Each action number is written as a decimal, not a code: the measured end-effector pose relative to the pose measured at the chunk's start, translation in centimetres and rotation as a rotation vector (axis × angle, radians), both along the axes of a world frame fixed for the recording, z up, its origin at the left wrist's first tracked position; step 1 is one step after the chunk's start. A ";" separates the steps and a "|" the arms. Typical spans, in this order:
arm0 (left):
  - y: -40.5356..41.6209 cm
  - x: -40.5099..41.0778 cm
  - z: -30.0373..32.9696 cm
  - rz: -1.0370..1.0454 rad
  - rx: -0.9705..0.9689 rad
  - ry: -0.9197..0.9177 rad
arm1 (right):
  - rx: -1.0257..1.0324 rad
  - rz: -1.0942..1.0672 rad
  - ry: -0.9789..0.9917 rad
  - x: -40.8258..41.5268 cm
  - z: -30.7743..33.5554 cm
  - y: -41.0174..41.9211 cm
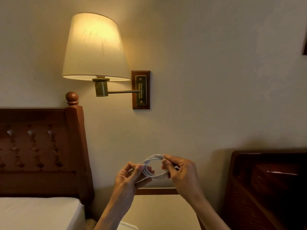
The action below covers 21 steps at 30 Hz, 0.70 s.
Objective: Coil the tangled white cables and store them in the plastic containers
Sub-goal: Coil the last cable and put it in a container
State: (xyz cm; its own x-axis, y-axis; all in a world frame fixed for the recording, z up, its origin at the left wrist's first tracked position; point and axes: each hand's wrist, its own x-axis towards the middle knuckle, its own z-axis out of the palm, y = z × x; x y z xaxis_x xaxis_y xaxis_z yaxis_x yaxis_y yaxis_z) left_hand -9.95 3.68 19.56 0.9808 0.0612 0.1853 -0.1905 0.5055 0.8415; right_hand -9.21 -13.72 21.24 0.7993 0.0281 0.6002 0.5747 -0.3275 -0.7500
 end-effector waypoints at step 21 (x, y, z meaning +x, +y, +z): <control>12.0 -9.4 -24.6 0.476 1.082 0.592 | -0.599 0.500 0.504 -0.1 -21.4 12.3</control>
